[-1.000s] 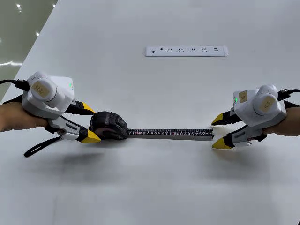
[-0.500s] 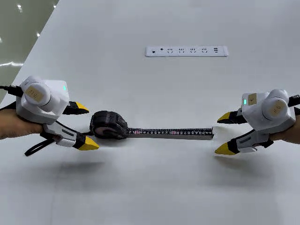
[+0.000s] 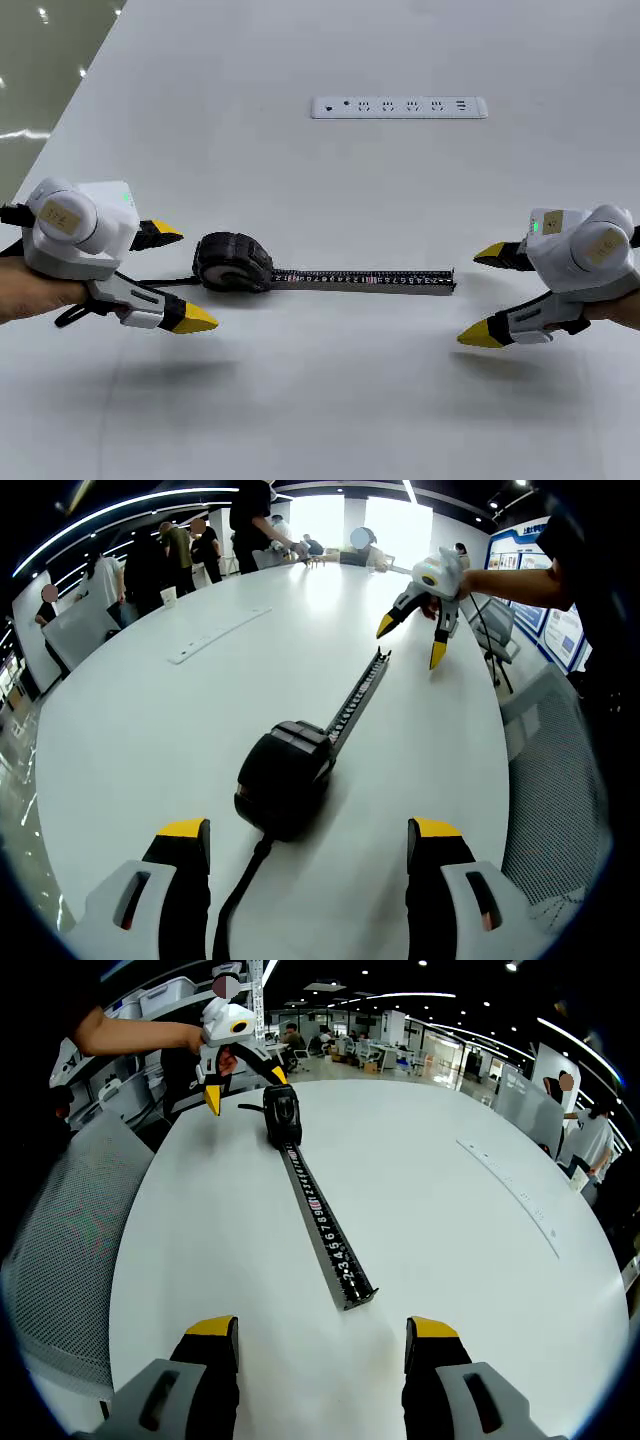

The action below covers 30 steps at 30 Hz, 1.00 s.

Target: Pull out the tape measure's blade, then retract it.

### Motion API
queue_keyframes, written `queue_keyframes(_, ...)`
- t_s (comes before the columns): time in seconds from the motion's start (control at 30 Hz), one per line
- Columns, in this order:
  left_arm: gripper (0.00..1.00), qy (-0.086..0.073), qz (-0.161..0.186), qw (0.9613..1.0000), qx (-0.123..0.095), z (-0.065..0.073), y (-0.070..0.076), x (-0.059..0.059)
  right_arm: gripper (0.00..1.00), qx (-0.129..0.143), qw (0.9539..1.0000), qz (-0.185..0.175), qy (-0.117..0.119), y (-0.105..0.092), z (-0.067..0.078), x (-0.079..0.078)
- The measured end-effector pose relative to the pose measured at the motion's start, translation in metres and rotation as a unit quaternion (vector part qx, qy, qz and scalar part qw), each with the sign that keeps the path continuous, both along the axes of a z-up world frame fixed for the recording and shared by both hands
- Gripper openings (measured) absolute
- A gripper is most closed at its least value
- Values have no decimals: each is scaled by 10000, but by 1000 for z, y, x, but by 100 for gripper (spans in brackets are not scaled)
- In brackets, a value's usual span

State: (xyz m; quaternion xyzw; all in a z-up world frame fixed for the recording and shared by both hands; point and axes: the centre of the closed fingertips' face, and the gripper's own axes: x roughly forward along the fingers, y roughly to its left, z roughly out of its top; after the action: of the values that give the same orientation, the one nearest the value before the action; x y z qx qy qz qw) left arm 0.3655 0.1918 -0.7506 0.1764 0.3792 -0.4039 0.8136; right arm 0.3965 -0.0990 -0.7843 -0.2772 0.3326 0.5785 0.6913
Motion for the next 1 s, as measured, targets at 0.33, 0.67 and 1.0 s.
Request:
queue_keyframes(0.33, 82, -91, 432, 9987, -251, 3, -3, -11, 73, 172, 9992, -351, 5, -1, 3, -8)
queue_keyframes(0.67, 87, -170, 796, 9956, -468, 5, -9, -23, 81, 404, 9969, -678, 15, 1, 8, -15)
queue_keyframes(1.0, 91, -287, 1113, 9913, -643, 6, -14, -30, 87, 607, 9937, -938, 10, 4, 13, -25)
